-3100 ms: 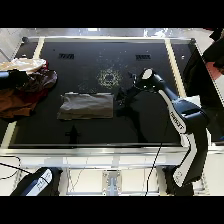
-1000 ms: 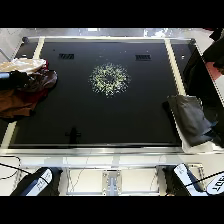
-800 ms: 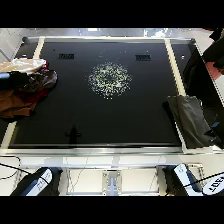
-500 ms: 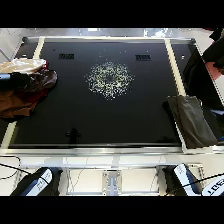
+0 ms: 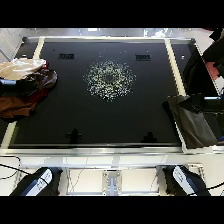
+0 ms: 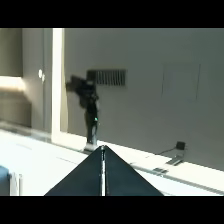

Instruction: Fold the shirts.

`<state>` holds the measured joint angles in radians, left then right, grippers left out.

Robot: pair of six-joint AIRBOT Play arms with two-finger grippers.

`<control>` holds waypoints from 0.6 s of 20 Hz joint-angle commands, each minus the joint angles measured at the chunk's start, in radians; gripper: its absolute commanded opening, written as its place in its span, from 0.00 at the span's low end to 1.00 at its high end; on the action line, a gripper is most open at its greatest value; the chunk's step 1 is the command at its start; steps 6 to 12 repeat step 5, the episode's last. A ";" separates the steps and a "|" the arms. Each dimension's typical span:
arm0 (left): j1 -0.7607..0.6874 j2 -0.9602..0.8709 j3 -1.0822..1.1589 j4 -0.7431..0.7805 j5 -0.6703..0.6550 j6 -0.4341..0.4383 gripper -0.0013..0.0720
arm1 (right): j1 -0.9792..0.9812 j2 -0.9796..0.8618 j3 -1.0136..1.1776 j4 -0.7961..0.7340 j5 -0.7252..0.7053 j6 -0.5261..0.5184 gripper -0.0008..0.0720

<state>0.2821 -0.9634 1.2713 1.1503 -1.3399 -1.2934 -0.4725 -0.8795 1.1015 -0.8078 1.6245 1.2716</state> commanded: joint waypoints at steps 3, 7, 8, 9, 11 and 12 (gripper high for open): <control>0.000 -0.001 0.000 -0.002 -0.045 0.000 0.04 | 0.055 0.000 0.002 -0.009 0.006 -0.006 0.03; 0.000 -0.001 0.000 -0.002 -0.045 0.000 0.04 | 0.055 0.000 0.002 -0.009 0.006 -0.006 0.02; 0.000 -0.001 0.000 -0.002 -0.045 0.000 0.04 | 0.055 0.000 0.002 -0.009 0.006 -0.006 0.02; 0.000 -0.001 0.000 -0.002 -0.045 0.000 0.04 | 0.055 0.000 0.002 -0.009 0.006 -0.006 0.02; 0.000 -0.001 0.000 -0.002 -0.045 0.000 0.04 | 0.055 0.000 0.002 -0.009 0.006 -0.006 0.02; 0.000 -0.001 0.000 -0.002 -0.045 0.000 0.04 | 0.055 0.000 0.002 -0.009 0.006 -0.006 0.02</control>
